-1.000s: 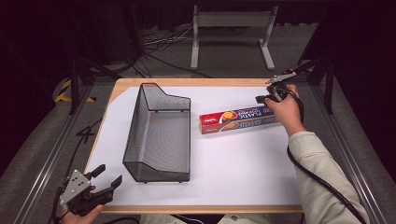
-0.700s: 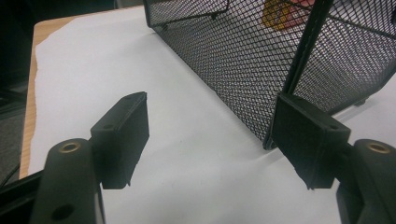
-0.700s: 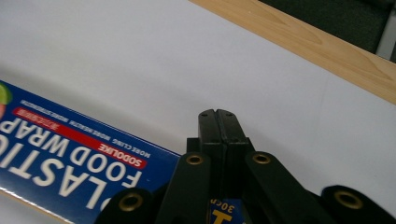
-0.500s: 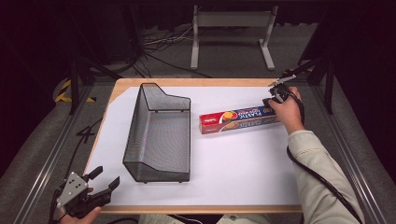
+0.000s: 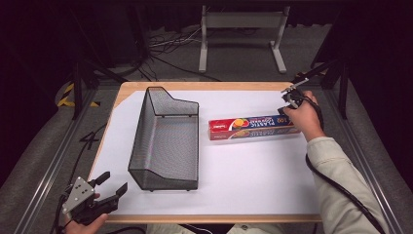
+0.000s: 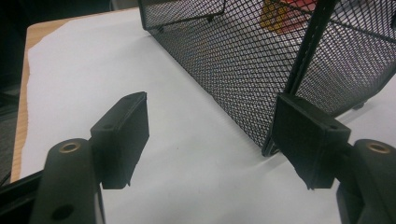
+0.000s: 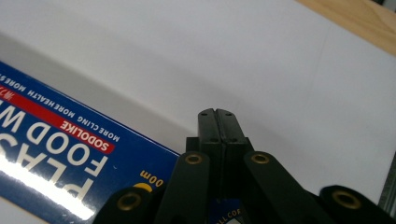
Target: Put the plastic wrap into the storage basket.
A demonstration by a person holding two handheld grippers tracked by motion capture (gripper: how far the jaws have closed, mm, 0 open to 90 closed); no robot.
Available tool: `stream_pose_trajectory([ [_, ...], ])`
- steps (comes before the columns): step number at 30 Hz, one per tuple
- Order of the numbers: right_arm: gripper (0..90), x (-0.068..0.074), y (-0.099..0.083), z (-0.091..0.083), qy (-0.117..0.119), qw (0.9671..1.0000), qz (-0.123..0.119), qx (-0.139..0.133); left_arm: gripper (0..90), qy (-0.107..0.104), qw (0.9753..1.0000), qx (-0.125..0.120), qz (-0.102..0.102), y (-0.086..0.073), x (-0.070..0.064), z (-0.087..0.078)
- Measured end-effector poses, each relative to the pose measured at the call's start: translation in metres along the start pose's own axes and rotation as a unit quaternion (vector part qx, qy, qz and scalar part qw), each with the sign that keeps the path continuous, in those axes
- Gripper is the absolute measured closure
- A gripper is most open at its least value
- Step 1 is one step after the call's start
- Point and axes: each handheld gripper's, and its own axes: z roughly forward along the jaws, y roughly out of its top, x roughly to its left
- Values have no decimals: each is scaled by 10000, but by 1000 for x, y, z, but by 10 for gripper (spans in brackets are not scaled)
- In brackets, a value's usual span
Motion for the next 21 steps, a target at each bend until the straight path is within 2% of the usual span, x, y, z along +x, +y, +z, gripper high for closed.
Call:
stream_pose_trajectory([
  [6, 900, 3, -17, -13, 301, 9994, -24, 139, 285, -64, 10000, -9, 43, 4, -1, 6],
  [10, 900, 10, -29, -23, 401, 9988, -215, 198, 285, -96, 9999, -1, 49, 5, -1, 10],
  [11, 900, 15, -38, -29, 493, 9982, -258, 226, 285, -123, 9999, -1, 32, 6, 0, 12],
  [15, 900, 20, -48, -36, 635, 9973, -257, 256, 285, -158, 9999, 17, 50, 8, 0, 15],
  [17, 900, 28, -59, -45, 753, 9963, -291, 296, 285, -175, 9998, 23, 80, 9, 0, 18],
  [19, 900, 31, -62, -47, 774, 9960, -325, 301, 285, -180, 9998, 14, 62, 9, 0, 18],
  [21, 900, 39, -71, -54, 900, 9946, -370, 349, 285, -197, 9998, 7, 62, 10, 0, 19],
])
